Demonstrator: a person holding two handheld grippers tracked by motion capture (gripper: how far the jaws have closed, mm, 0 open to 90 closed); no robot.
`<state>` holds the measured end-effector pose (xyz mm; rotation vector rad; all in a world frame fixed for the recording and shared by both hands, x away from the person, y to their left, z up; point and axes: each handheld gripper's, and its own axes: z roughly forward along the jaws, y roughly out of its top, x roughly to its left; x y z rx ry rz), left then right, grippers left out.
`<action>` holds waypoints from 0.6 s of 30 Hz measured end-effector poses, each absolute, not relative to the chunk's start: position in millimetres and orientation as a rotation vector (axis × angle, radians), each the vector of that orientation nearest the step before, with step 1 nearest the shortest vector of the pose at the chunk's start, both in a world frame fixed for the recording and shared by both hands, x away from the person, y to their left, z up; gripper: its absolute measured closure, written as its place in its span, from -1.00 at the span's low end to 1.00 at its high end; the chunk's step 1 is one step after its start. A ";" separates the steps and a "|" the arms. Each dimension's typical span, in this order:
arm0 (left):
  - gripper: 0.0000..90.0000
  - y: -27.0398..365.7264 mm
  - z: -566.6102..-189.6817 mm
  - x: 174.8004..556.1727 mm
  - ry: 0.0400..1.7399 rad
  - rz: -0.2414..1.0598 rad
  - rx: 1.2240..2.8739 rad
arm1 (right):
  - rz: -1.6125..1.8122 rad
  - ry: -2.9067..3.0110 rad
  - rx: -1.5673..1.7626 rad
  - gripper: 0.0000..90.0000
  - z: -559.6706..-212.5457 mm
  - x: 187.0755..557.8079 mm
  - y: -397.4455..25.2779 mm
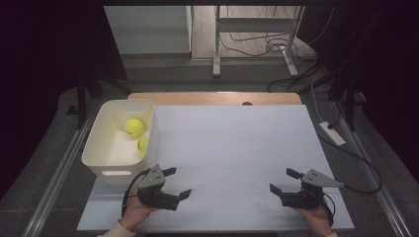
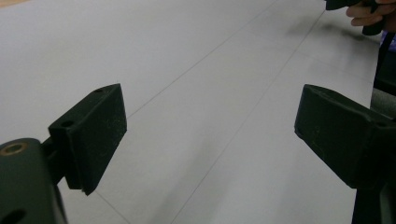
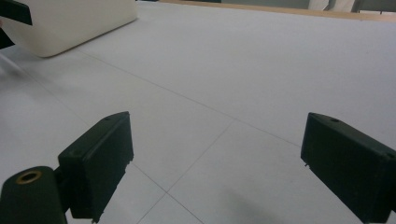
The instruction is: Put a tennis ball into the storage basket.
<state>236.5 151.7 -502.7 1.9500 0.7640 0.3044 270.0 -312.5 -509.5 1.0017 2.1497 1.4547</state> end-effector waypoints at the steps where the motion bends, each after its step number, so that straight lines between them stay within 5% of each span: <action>1: -0.78 153.8 -505.1 236.0 0.766 0.304 1.949 | 1.455 2.151 1.001 -0.80 -509.5 269.9 -312.5; 18: -0.78 162.9 -514.9 236.0 0.779 0.318 1.948 | 1.469 2.162 0.979 -0.80 -509.6 267.2 -312.5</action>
